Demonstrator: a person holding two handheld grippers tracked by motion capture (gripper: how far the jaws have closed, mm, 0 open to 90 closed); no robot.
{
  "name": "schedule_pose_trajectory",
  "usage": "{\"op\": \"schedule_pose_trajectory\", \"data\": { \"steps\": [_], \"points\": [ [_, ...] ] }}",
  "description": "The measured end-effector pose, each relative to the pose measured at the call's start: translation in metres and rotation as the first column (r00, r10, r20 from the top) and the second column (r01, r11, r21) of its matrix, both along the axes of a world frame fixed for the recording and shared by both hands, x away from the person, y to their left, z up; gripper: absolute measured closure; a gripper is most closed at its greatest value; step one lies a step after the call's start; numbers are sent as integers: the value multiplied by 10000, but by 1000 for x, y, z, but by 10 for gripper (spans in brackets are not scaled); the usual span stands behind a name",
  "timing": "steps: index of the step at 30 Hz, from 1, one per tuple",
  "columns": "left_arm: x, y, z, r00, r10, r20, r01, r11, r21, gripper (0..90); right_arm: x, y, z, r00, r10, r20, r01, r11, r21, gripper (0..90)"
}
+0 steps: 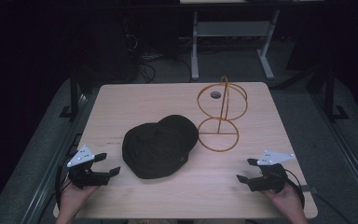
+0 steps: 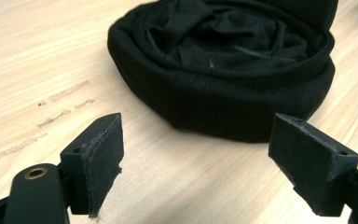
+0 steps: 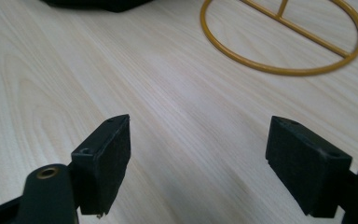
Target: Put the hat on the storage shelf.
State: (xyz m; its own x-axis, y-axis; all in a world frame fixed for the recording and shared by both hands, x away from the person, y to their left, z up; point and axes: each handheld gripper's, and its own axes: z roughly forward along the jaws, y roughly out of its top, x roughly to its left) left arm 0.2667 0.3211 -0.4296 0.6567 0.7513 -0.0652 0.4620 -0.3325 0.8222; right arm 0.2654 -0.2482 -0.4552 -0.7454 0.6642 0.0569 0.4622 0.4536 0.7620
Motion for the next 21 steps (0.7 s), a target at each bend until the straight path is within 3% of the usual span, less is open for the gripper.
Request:
{"op": "schedule_pose_trajectory", "data": {
  "steps": [3,11,21],
  "points": [
    [1,3,-1,10000,24,-64,-24,10000,7,174,-1,8,8,9994,319,159,-319,9995,20,215],
    [0,5,0,10000,15,-58,-16,9999,-160,175,6,34,26,9906,1366,45,-1365,9906,-28,198],
    [0,-2,-3,9995,-270,-178,273,9995,156,176,27,80,47,9667,2555,-159,-2557,9667,-122,178]
  ]
}}
